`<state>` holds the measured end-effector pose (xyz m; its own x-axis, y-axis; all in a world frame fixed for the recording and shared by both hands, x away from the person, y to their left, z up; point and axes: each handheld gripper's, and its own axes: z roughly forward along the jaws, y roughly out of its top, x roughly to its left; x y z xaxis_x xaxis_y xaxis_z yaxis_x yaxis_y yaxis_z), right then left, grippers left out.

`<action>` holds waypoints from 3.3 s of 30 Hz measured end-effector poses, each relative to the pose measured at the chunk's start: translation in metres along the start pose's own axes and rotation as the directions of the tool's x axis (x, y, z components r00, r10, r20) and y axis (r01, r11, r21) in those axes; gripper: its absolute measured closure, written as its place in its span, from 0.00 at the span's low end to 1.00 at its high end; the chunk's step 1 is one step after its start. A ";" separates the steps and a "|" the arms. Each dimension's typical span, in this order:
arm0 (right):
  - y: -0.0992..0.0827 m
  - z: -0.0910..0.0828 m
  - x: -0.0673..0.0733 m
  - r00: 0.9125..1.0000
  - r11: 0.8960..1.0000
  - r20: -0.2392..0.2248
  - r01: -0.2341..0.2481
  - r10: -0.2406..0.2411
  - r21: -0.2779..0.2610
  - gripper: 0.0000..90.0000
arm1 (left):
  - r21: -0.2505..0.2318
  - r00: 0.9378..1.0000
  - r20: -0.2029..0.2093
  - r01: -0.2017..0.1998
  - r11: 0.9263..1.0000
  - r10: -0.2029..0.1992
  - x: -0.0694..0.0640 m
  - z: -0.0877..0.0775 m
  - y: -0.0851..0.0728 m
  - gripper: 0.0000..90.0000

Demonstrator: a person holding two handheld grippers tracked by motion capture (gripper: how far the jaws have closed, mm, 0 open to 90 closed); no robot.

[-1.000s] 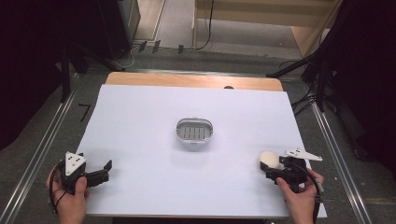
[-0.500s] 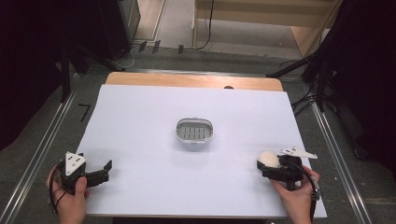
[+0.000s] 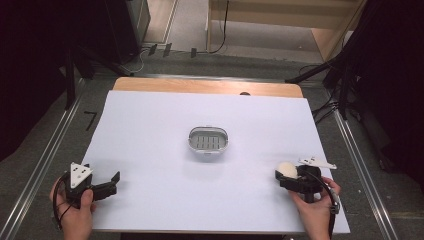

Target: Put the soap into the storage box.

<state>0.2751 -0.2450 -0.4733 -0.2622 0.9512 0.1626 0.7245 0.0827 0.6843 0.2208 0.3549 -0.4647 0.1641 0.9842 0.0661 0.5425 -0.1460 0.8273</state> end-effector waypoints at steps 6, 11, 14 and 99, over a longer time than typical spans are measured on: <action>0.000 0.003 0.002 1.000 1.000 0.016 0.004 -0.004 0.010 0.25 | 0.002 1.000 0.001 -0.001 1.000 0.001 0.000 0.000 0.000 0.00; 0.000 0.005 0.004 0.999 1.000 0.035 0.018 -0.019 0.013 0.27 | 0.001 1.000 0.002 0.000 1.000 0.000 0.000 0.000 0.000 0.00; 0.000 0.005 0.005 0.999 1.000 0.033 0.019 -0.019 0.014 0.28 | 0.002 1.000 0.002 -0.003 1.000 0.003 0.000 0.000 0.000 0.00; 0.077 0.031 0.117 0.985 0.991 -0.112 0.132 -0.130 0.005 0.28 | -0.004 1.000 0.000 -0.002 1.000 0.002 0.000 0.000 0.000 0.00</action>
<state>0.3196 -0.1179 -0.4240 -0.4241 0.8929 0.1510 0.6869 0.2085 0.6962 0.2206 0.3548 -0.4648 0.1648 0.9840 0.0675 0.5391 -0.1472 0.8293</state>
